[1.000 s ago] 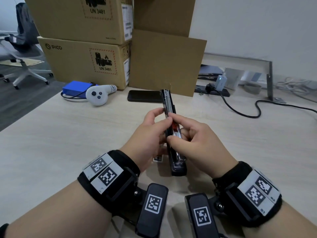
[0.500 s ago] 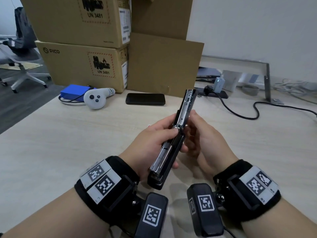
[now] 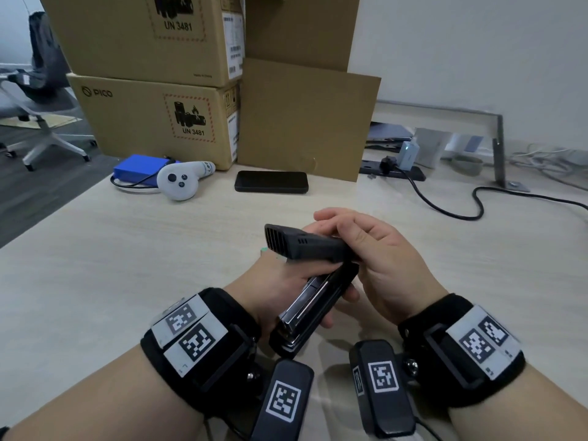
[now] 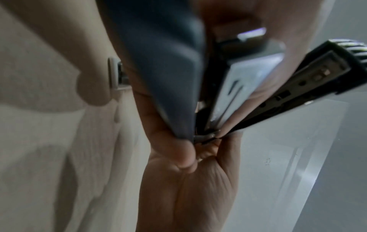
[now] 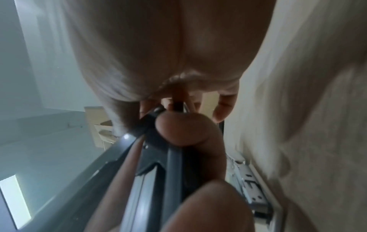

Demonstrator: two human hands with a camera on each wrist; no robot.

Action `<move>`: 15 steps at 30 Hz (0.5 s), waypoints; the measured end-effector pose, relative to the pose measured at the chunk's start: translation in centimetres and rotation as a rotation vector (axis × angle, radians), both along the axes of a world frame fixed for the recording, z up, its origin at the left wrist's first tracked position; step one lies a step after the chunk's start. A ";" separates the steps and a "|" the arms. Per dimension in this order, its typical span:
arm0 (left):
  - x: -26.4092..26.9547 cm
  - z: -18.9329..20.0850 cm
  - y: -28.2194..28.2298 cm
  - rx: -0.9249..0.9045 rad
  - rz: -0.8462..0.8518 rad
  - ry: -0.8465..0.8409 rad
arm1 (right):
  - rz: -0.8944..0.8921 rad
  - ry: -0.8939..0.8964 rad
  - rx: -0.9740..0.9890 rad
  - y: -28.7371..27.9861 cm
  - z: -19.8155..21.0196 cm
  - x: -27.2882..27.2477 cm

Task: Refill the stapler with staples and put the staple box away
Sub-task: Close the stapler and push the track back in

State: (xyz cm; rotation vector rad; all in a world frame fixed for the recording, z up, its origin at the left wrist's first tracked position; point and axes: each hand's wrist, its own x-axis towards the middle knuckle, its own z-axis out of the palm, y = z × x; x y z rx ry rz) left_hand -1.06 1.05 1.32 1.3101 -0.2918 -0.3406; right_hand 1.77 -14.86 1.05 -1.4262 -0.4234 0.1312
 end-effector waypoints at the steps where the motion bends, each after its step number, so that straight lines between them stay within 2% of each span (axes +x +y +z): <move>1: 0.0 0.1 0.1 0.014 0.008 0.004 | 0.002 -0.049 -0.021 0.0 0.1 -0.1; 5: 0.0 -0.5 0.2 0.060 0.104 0.055 | 0.033 -0.319 -0.245 -0.5 0.5 -0.3; 8: 0.0 -0.6 0.0 0.076 0.102 0.055 | 0.021 -0.377 -0.343 -0.4 0.0 0.0; 12: 0.2 0.2 -0.6 -0.099 0.026 0.173 | -0.007 -0.248 -0.131 -0.2 -0.1 -0.1; 15: 0.4 -0.1 -0.7 -0.184 -0.004 0.178 | -0.052 -0.256 -0.025 -0.2 0.2 -0.3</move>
